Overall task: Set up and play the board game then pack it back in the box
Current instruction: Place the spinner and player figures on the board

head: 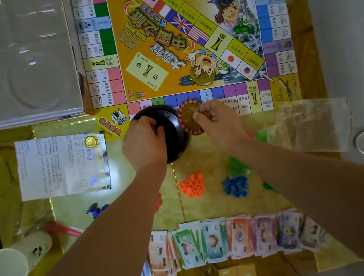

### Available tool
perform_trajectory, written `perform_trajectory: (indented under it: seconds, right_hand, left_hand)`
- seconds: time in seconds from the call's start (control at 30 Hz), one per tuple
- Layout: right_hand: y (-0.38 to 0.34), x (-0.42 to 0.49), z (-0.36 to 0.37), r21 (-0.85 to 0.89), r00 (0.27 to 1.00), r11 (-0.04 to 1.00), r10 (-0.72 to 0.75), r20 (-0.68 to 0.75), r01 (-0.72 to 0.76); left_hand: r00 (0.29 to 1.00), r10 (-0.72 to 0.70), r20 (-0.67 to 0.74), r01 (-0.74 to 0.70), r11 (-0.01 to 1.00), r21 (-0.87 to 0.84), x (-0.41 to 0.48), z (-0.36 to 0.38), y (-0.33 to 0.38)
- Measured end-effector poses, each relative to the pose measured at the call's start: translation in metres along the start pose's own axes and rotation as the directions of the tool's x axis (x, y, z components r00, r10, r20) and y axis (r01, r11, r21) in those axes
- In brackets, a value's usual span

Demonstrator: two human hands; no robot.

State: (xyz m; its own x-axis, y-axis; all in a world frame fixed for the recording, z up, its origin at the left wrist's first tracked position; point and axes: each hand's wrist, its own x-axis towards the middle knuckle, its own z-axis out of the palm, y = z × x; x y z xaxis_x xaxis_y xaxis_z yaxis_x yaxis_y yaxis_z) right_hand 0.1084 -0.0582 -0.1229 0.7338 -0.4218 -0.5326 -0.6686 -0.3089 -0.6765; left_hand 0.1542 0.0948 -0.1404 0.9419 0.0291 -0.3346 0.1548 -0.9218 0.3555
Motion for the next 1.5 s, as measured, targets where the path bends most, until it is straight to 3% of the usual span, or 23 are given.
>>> perform_trajectory:
  seconds: [0.43,0.67,0.83,1.2,1.37,1.5]
  right_hand:
    - [-0.002,-0.002,0.004,-0.009,0.995,0.996,-0.087,0.039,0.087]
    - [-0.023,-0.009,0.036,-0.221,0.939,0.921,-0.281,0.198,0.322]
    - [-0.03,-0.003,0.056,-0.381,0.925,0.847,-0.3,0.233,0.371]
    - [-0.024,-0.008,0.056,-0.407,0.942,0.855,-0.244,0.232,0.322]
    - [-0.02,-0.012,0.04,-0.32,0.965,0.911,-0.252,0.068,0.26]
    - [-0.015,-0.01,0.031,-0.28,0.994,0.954,-0.108,0.022,0.11]
  left_hand:
    - [0.988,-0.123,-0.097,0.108,0.983,-0.146,0.001,-0.014,-0.015]
    - [0.982,-0.19,0.012,0.188,0.962,-0.198,0.004,-0.02,-0.04]
    - [0.978,-0.203,0.051,0.209,0.944,-0.255,0.005,-0.025,-0.043]
    - [0.979,-0.181,0.095,0.201,0.936,-0.289,0.005,-0.029,-0.044]
    - [0.969,-0.203,0.14,0.238,0.921,-0.308,0.002,-0.032,-0.047]
    - [0.955,-0.2,0.218,0.258,0.924,-0.283,0.0,-0.031,-0.049]
